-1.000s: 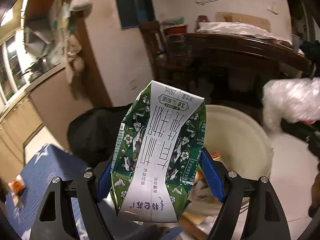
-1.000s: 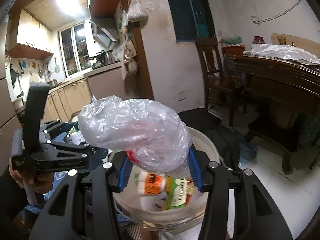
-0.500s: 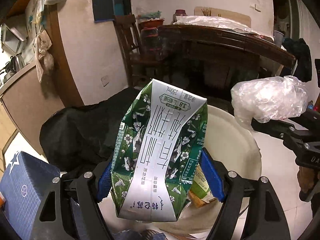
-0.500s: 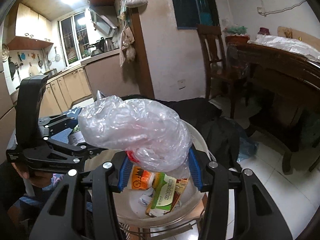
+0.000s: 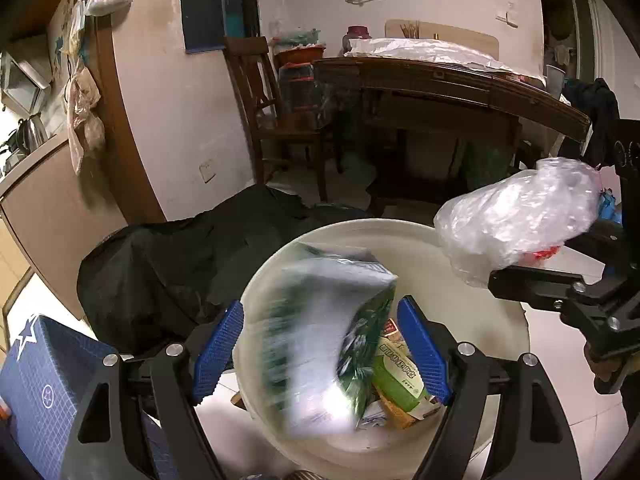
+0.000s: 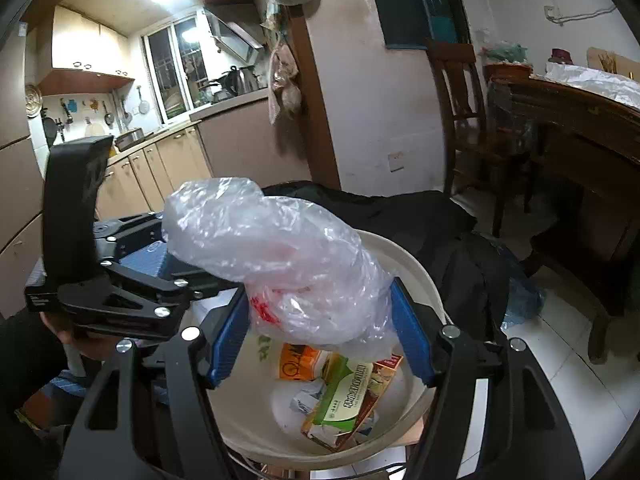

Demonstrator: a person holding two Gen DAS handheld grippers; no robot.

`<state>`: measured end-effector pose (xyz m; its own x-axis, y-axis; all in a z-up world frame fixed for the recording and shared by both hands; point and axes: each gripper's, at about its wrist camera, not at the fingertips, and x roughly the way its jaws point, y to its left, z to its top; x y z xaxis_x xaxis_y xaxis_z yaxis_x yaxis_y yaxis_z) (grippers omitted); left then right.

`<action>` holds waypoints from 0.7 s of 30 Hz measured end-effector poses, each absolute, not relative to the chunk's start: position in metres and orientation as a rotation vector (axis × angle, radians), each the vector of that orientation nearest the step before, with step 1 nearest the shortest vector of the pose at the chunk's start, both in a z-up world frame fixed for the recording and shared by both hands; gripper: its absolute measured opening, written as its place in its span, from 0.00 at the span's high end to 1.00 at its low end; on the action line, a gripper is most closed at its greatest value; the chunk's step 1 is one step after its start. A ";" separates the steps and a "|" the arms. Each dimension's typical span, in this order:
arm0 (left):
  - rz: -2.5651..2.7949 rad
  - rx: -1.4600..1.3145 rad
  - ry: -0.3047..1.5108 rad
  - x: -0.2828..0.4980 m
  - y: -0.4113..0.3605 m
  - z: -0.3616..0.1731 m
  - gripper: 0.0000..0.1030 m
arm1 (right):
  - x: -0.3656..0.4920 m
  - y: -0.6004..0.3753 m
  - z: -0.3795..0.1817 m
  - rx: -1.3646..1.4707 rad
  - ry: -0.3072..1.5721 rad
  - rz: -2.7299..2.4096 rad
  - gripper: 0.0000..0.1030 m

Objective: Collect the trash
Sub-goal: 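Open both tools to drop the carton and plastic bag into the bucket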

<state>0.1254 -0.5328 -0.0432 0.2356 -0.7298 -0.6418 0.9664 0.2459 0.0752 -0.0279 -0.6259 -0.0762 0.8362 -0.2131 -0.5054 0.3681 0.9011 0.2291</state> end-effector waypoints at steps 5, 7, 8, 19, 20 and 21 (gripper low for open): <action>-1.228 0.513 0.543 0.128 -0.531 -0.041 0.22 | -0.029 -0.625 -0.075 0.346 0.481 -0.311 0.38; -1.219 0.509 0.539 0.129 -0.530 -0.039 0.22 | -0.026 -0.626 -0.076 0.349 0.489 -0.306 0.37; -1.214 0.506 0.536 0.130 -0.528 -0.038 0.22 | -0.025 -0.627 -0.076 0.353 0.492 -0.302 0.35; -1.173 0.496 0.522 0.136 -0.518 -0.033 0.22 | -0.024 -0.634 -0.076 0.395 0.474 -0.311 0.22; -1.175 0.498 0.521 0.136 -0.518 -0.034 0.22 | -0.025 -0.634 -0.076 0.394 0.473 -0.313 0.22; -1.177 0.499 0.521 0.135 -0.517 -0.034 0.22 | -0.026 -0.633 -0.076 0.394 0.472 -0.315 0.22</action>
<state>0.1353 -0.5174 -0.0341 0.2955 -0.7266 -0.6202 0.9477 0.3048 0.0944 -0.0262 -0.6329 -0.0760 0.8453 -0.2016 -0.4948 0.3801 0.8777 0.2919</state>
